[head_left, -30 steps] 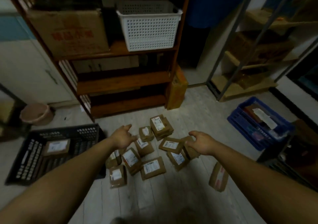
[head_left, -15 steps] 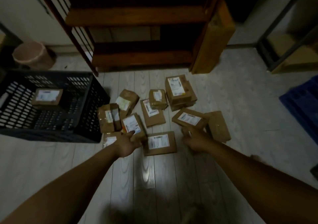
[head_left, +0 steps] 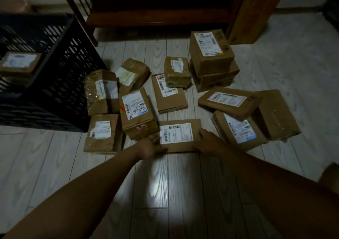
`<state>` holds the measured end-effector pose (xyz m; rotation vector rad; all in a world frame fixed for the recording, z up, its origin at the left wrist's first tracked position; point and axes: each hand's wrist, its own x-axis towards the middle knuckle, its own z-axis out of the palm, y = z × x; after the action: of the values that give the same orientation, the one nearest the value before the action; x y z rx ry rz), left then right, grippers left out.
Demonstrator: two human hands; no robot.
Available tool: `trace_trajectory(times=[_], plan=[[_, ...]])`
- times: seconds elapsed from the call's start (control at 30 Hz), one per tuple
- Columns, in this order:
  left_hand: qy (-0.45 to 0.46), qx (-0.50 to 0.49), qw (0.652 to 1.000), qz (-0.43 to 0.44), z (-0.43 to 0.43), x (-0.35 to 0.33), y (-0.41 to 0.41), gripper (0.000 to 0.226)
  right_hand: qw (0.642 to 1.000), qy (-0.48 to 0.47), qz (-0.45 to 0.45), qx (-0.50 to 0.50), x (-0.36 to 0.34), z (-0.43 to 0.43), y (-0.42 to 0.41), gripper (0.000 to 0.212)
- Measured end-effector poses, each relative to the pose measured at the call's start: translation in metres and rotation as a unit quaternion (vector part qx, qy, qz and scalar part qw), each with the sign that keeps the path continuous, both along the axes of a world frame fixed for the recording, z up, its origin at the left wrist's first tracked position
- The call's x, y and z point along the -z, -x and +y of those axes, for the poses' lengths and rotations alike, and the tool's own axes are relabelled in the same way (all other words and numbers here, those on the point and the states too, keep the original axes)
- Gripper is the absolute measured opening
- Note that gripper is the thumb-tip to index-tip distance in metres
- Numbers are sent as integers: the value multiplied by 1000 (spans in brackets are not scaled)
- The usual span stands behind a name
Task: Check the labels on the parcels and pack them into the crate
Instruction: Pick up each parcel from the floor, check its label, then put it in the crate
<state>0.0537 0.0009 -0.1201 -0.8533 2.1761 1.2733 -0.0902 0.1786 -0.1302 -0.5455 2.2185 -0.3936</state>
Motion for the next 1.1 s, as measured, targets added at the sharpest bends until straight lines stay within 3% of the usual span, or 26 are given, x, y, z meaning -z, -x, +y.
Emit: trace_trajectory(times=[0.27,0.47,0.63,0.73,0.9,1.03,1.1], plan=[[-65,-7,998,-23,6,22,4,51,996,12,-82,-42,20,5,-17,64],[-112,-41,993,-20,-1,30,-2,51,996,-14,-84,24,29,0,-18,69],[-92,-85,992,-7,4,40,-3,44,988,39,-117,96,30,9,-19,75],[-61,-108,992,-9,10,48,-4,36,991,-27,-72,111,40,22,-20,90],[-40,-102,994,-12,18,48,2,50,993,-49,-61,89,42,37,-10,36],[-37,-58,997,-30,21,36,10,33,983,-31,-57,174,31,34,3,45],[-45,-81,996,1,20,30,13,37,977,-3,-61,202,25,32,8,49]])
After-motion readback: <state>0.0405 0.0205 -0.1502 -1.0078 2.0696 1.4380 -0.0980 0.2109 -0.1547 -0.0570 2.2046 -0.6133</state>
